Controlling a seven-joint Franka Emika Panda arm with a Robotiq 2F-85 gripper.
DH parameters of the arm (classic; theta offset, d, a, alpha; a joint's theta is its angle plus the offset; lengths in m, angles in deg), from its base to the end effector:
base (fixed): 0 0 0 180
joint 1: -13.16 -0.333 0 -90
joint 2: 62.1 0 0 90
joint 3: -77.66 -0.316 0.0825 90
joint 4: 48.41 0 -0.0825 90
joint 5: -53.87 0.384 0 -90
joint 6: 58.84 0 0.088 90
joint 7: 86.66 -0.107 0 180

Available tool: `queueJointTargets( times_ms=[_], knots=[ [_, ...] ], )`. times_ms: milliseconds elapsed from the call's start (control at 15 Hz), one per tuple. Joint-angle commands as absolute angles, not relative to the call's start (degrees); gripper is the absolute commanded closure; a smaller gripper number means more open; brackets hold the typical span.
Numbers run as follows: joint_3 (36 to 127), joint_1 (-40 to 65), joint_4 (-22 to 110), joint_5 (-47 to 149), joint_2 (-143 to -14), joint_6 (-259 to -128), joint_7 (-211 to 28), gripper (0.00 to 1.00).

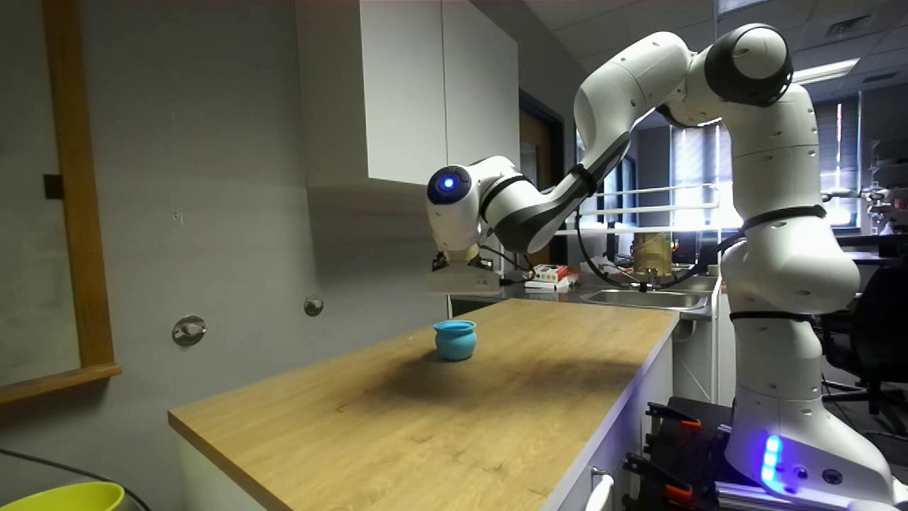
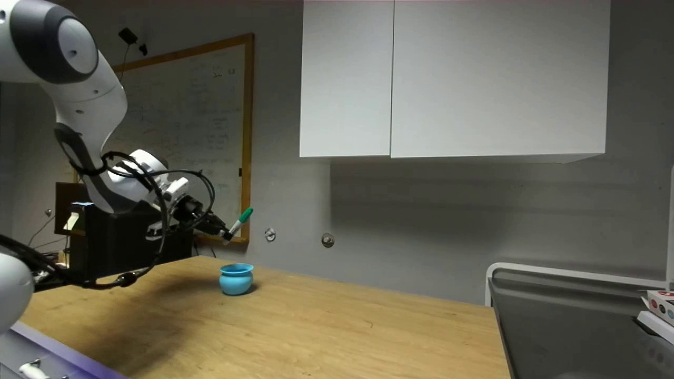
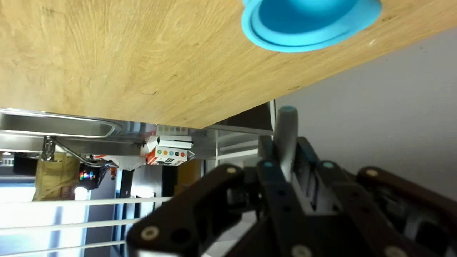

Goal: Place the marker in the vase

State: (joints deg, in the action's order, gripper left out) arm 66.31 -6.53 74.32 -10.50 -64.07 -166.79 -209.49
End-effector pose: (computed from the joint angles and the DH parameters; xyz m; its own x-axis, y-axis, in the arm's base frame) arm 0.4921 0.2169 0.4021 0.2385 -0.4633 0.8535 -0.8569 -0.5140 -0.0396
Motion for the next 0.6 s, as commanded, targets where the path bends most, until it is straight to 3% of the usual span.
queueJointTargets(
  times_ms=[0, 533],
  knots=[
    [65.4, -4.3, 79.1, -12.9, -63.0, -165.3, -212.6, 0.94],
    [65.4, -2.1, 78.3, -13.0, -65.7, -168.1, -213.6, 0.94]
  ],
)
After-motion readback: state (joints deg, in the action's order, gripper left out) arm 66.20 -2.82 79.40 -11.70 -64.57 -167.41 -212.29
